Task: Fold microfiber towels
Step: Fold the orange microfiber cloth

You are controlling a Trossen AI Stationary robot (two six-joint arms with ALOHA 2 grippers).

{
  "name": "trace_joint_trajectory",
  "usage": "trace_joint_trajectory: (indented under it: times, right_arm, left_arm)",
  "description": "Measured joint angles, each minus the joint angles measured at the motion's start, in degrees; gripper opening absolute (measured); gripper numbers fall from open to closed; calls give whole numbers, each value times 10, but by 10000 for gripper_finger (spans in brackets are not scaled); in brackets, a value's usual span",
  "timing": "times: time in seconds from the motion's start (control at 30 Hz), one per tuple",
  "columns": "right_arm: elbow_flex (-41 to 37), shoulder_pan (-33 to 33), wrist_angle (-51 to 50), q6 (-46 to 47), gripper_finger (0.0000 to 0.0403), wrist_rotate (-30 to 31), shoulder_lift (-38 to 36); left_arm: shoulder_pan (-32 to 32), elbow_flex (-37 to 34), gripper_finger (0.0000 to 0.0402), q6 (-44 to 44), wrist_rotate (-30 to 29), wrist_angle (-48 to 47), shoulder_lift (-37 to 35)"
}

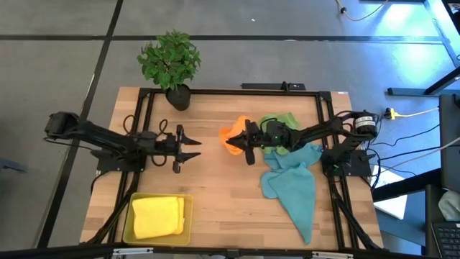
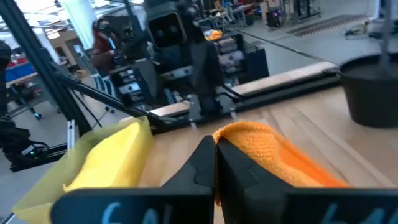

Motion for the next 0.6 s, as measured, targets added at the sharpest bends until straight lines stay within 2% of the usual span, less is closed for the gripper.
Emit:
trace_joint_trajectory:
  times: [0.13,0.4,0.6]
  right_arm:
    - [18,8,-24,-7,5,0,0]
    - [45,11,-74,-8,5,-40,11]
    - [52,18,-110,-10,5,-47,11]
  left_arm:
    - [0,2,190,5,0,52,42]
    - [-10,85,224,31,-1,42,147]
    - [-13,146,232,78,-48,34,216]
